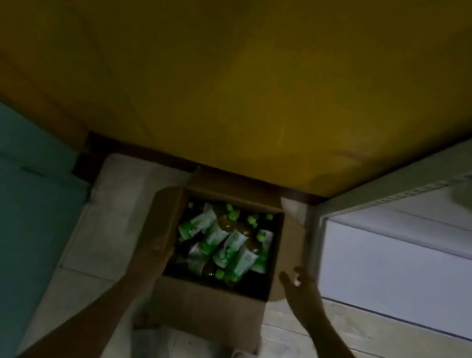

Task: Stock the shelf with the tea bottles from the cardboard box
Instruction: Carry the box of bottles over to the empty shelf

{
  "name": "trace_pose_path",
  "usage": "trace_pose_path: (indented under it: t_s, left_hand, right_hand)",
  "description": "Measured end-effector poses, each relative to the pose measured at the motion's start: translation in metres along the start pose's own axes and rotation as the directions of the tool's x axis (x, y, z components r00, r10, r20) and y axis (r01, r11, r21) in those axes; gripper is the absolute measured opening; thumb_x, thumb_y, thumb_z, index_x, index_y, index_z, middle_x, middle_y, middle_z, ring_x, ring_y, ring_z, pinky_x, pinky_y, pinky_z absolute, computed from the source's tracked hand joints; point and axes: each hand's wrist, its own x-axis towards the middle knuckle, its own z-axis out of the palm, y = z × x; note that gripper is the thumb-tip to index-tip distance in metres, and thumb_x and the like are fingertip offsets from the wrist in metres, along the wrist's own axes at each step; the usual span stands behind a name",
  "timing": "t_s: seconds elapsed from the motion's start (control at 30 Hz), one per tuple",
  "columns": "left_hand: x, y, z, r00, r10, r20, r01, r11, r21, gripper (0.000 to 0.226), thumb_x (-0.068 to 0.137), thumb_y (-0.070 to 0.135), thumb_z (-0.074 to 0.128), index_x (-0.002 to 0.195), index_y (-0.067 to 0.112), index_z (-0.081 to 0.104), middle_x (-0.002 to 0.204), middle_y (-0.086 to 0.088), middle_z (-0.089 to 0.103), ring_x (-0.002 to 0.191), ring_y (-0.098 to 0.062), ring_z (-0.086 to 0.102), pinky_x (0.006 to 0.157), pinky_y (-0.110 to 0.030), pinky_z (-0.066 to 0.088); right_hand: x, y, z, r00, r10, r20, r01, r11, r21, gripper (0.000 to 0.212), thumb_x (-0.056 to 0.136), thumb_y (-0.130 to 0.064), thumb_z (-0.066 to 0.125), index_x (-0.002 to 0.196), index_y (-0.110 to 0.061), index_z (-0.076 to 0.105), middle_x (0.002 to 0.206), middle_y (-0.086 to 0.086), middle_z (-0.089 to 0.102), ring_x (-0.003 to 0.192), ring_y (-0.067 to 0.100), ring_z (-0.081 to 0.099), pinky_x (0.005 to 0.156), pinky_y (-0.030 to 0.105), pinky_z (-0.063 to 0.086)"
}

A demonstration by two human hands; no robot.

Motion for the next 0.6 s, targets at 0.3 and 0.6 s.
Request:
trace_pose_path:
  t_s: [0.3, 0.6]
  left_hand:
    - [0.228, -0.108, 0.068, 0.981, -0.117, -0.157, 0.129, 0.989, 0.068, 0.077, 0.084, 0.032, 0.072, 0.148, 0.016, 0.033, 0.148, -0.016, 0.042, 0.131, -0.038, 0.044, 0.108, -0.044, 0.037]
    - [0.281, -0.146, 0.086, 0.946, 0.073, -0.316, 0.057, 0.922, 0.383, 0.014, 0.088, 0.015, 0.063, 0.092, 0.002, 0.063, 0.071, -0.01, 0.056, 0.056, -0.022, 0.05, 0.052, -0.025, 0.037]
  right_hand:
    - [0.194, 0.073, 0.117, 0.995, 0.094, -0.024, -0.084, 0.957, 0.278, 0.064, 0.083, -0.035, 0.068, 0.136, -0.022, 0.034, 0.127, 0.012, 0.053, 0.112, 0.034, 0.058, 0.093, 0.052, 0.051]
    - [0.224, 0.09, 0.145, 0.965, 0.126, -0.231, -0.12, 0.992, 0.041, 0.018, 0.094, -0.011, 0.054, 0.111, -0.005, 0.059, 0.087, 0.008, 0.063, 0.077, 0.025, 0.062, 0.067, 0.037, 0.054]
